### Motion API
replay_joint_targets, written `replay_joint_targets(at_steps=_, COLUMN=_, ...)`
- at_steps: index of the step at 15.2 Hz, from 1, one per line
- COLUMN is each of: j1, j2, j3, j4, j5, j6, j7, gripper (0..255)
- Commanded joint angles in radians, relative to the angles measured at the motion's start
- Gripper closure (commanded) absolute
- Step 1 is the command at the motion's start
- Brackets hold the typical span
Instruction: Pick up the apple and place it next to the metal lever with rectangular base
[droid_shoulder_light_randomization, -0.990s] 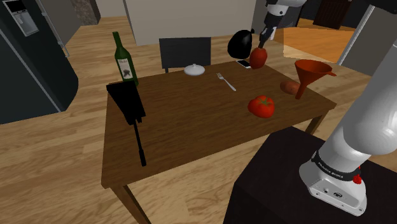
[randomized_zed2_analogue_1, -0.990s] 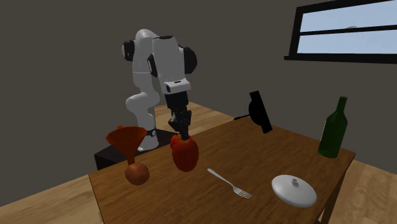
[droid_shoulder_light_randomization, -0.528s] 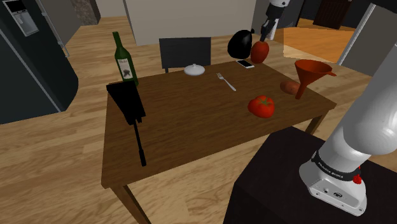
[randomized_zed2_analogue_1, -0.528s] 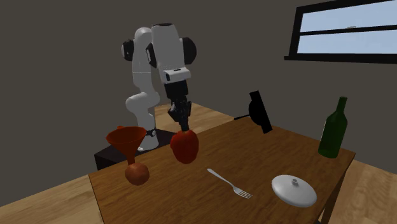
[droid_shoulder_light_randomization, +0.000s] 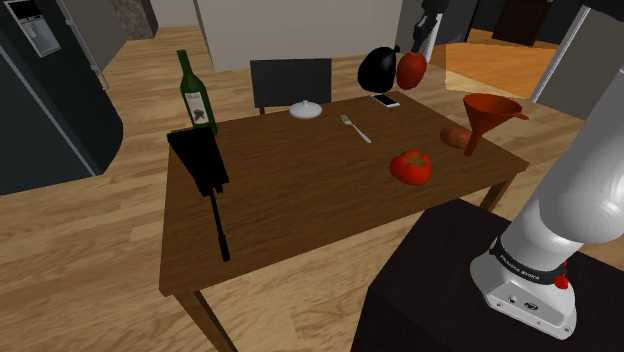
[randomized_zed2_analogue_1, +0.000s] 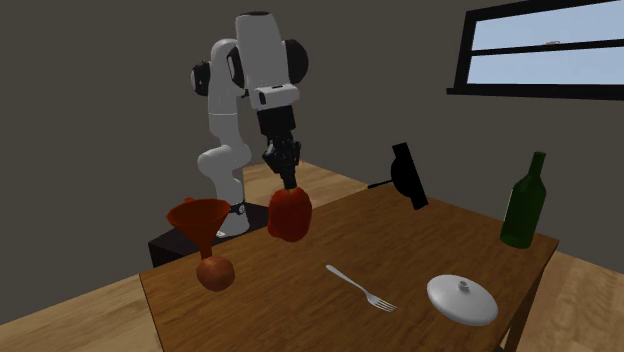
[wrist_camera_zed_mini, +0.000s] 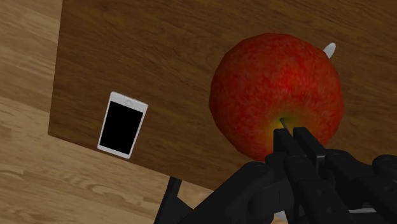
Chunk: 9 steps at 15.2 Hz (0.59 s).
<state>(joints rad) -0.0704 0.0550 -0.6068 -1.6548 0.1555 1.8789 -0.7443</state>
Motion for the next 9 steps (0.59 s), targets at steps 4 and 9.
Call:
replay_joint_targets(at_steps=4, j1=-0.005, j2=0.014, j3=-0.003, j4=0.084, j5=0.007, j6=-0.073, j7=0.003, gripper=255)
replay_joint_targets(at_steps=9, j1=-0.014, j2=0.035, j3=-0.007, j4=0.175, j5=0.019, j6=-0.147, j7=0.003, gripper=255)
